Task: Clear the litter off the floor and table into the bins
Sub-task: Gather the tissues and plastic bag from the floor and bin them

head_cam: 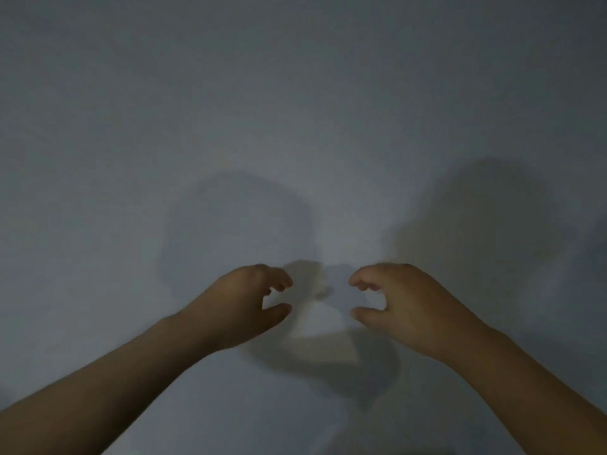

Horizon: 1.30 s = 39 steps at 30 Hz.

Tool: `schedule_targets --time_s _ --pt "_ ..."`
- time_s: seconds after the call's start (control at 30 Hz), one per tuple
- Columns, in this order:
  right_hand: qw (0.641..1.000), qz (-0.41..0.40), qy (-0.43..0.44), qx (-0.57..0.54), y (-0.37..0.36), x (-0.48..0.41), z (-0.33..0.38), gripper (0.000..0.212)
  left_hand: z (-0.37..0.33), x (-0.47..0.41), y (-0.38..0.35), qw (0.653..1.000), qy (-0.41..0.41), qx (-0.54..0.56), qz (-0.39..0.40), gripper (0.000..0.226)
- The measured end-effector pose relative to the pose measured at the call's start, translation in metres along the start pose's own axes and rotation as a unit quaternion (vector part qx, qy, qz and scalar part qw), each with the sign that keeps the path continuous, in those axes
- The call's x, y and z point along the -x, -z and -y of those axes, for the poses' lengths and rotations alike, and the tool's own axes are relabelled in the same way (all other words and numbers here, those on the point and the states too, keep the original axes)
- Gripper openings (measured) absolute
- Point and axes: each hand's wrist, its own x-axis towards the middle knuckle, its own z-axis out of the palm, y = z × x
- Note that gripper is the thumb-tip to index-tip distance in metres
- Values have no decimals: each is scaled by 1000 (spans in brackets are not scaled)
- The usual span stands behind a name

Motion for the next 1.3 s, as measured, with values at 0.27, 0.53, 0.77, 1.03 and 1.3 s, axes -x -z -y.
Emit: schedule_targets --time_s 0.27,0.53,0.77,1.03,1.3 --pt "982 -25 187 -12 23 -55 148 40 57 128 109 979 150 -72 -115 39" --pt "921 12 383 -74 -13 -52 368 43 107 348 185 911 341 -121 -198 38" --pt "846 50 518 -119 -46 17 559 43 113 551 211 835 471 -150 -241 37" --pt "757 111 627 -144 -111 121 756 39 105 757 220 741 611 -139 -241 42" --pt "682 149 708 -103 -183 170 900 42 134 889 197 663 696 -114 -251 38"
